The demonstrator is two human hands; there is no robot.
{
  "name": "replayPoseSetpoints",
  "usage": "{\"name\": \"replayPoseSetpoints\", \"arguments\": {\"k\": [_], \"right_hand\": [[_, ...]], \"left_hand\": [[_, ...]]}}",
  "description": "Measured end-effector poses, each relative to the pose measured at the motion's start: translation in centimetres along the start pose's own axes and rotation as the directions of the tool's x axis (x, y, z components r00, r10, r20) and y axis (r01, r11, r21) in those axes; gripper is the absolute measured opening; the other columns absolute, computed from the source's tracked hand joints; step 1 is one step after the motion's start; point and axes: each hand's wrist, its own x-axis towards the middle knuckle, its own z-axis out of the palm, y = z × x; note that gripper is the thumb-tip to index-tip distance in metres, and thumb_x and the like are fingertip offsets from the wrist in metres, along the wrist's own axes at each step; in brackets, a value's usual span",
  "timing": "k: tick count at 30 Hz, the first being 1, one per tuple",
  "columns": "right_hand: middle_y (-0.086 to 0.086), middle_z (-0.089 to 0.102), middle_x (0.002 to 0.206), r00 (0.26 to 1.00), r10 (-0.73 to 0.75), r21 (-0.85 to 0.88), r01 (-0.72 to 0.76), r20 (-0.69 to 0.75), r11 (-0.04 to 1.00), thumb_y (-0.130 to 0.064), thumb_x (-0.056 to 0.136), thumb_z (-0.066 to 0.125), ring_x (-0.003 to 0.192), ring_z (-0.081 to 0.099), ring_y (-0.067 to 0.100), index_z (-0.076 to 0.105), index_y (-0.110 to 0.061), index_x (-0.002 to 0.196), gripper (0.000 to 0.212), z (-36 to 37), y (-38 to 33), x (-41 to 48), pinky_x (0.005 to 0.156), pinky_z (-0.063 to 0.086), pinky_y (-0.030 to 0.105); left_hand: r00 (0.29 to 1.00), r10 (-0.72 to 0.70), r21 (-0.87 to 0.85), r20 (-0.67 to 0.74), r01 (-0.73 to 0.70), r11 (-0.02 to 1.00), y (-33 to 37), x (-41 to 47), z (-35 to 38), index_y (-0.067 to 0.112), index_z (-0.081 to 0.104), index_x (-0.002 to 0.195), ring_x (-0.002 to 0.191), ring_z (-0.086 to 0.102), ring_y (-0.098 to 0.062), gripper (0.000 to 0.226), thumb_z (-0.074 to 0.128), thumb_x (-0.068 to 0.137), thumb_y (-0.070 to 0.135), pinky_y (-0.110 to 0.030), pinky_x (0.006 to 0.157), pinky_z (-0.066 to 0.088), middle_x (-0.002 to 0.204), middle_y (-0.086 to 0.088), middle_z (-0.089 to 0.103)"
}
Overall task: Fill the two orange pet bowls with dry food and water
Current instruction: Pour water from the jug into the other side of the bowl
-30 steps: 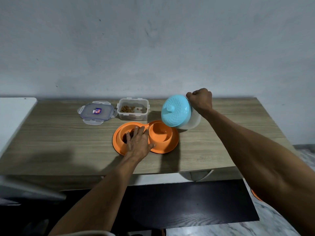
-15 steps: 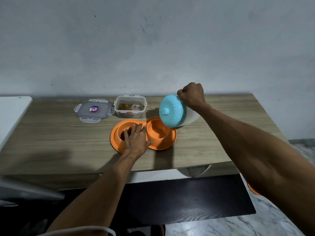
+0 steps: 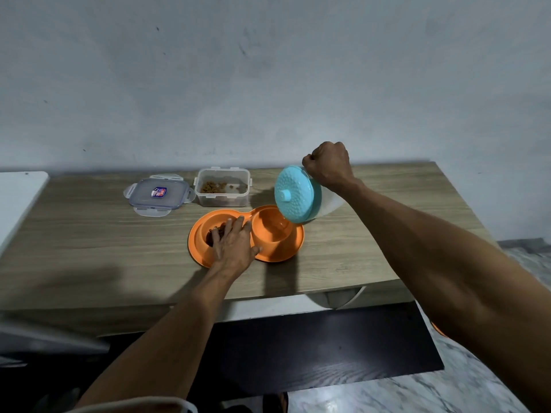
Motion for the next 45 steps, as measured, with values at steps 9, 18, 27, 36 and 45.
{"name": "replayPoseSetpoints", "arguments": {"k": [9,18,27,36,45], "right_hand": [[0.019,0.06,0.057,1.0,-0.02,-0.018,0.02,0.013,1.0,-0.019,0.084,0.058,0.06,0.06,0.033,0.066,0.005,0.063,0.034,-0.26,-0.32,-0.34,0.063,0.054,0.04],[0.007,0.042,0.044,0.999,-0.028,-0.041,0.029,0.025,0.999,-0.017,0.085,0.057,0.054,0.049,0.027,0.056,0.0,0.053,0.036,-0.2,-0.51,-0.3,0.06,0.05,0.038],[0.019,0.062,0.061,0.999,-0.028,-0.044,0.029,0.026,0.999,-0.02,0.085,0.058,0.066,0.063,0.036,0.067,0.003,0.064,0.033,-0.54,-0.56,0.15,0.066,0.057,0.043],[0.023,0.061,0.06,0.999,-0.044,-0.054,0.045,0.022,0.998,-0.02,0.084,0.057,0.065,0.061,0.04,0.065,0.005,0.062,0.034,-0.33,-0.7,0.05,0.066,0.056,0.044],[0.021,0.066,0.064,0.999,-0.043,-0.049,0.044,0.024,0.998,-0.02,0.083,0.058,0.065,0.063,0.038,0.068,0.004,0.064,0.032,-0.37,-0.93,0.32,0.069,0.057,0.045]], "left_hand": [[1.0,-0.01,-0.001,0.004,0.01,1.0,0.13,-0.08,-0.08,0.021,0.027,0.153,0.152,0.01,-0.029,0.075,0.062,0.091,0.043,-0.06,0.118,0.011,0.163,-0.004,0.017],[1.0,-0.008,0.001,0.003,0.008,1.0,-0.03,-0.23,-0.15,0.02,0.025,0.154,0.151,0.01,-0.029,0.077,0.062,0.09,0.043,-0.059,0.118,0.01,0.164,-0.005,0.016],[1.0,-0.015,0.003,0.013,0.015,1.0,0.36,0.1,-0.31,0.021,0.023,0.154,0.152,0.008,-0.029,0.078,0.061,0.091,0.044,-0.059,0.118,0.01,0.164,-0.004,0.015],[1.0,-0.002,-0.007,-0.001,0.002,1.0,-0.02,-0.15,0.03,0.022,0.025,0.154,0.151,0.01,-0.029,0.076,0.061,0.091,0.044,-0.059,0.118,0.01,0.163,-0.005,0.017],[1.0,-0.008,-0.002,0.006,0.008,1.0,0.04,0.05,-0.05,0.022,0.024,0.154,0.152,0.01,-0.029,0.077,0.061,0.091,0.045,-0.059,0.119,0.01,0.164,-0.004,0.017]]}}
